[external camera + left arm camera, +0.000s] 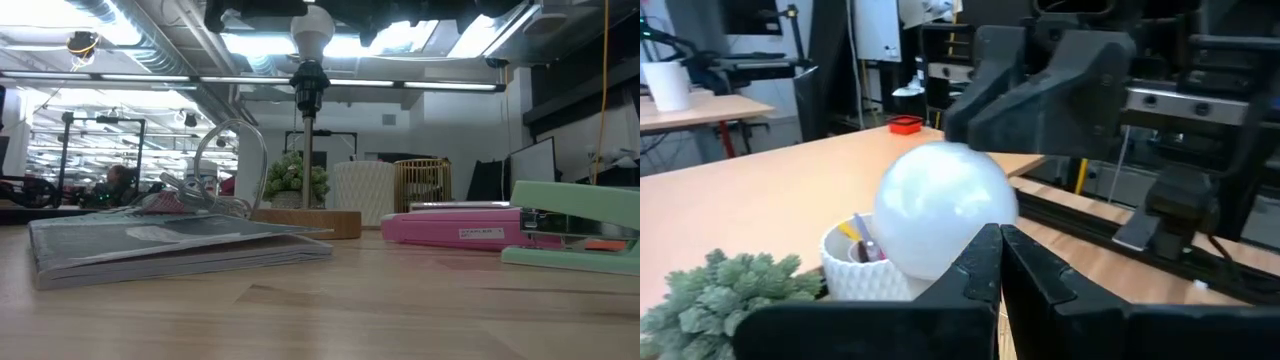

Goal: Screw lightbulb
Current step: Insert the lightbulb into the lamp

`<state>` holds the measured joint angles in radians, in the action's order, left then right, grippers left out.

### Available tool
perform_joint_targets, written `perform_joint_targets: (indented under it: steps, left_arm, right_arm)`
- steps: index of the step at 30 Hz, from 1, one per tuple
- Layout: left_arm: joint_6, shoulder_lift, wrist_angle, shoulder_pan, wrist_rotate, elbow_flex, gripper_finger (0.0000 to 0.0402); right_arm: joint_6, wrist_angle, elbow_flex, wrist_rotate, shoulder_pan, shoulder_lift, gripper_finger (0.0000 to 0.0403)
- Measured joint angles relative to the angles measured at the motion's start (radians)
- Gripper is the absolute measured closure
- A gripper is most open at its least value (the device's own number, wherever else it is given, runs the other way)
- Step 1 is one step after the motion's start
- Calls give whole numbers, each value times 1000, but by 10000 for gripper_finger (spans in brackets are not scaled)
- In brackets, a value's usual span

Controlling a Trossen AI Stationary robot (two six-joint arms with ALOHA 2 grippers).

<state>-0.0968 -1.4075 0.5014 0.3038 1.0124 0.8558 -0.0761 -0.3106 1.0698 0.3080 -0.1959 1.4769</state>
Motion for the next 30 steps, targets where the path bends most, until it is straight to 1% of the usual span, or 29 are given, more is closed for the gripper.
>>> perform_joint_targets:
  steps: [5, 9, 12, 17, 30]
  left_arm:
    - [9, 0, 0, -11, 24, 0, 400]
    - [26, 0, 0, -8, 108, 0, 400]
    - [26, 0, 0, -9, 146, 0, 400]
    - [49, 0, 0, -25, 150, 0, 400]
    - [101, -2, -1, -107, 151, 0, 400]
  right_arm:
    - [0, 0, 0, -2, 0, 0, 359]
    - [0, 2, 0, -2, -1, 0, 359]
    - [0, 4, 0, -2, -1, 0, 359]
    - [0, 6, 0, -3, -1, 0, 359]
    - [0, 7, 0, 6, 0, 0, 359]
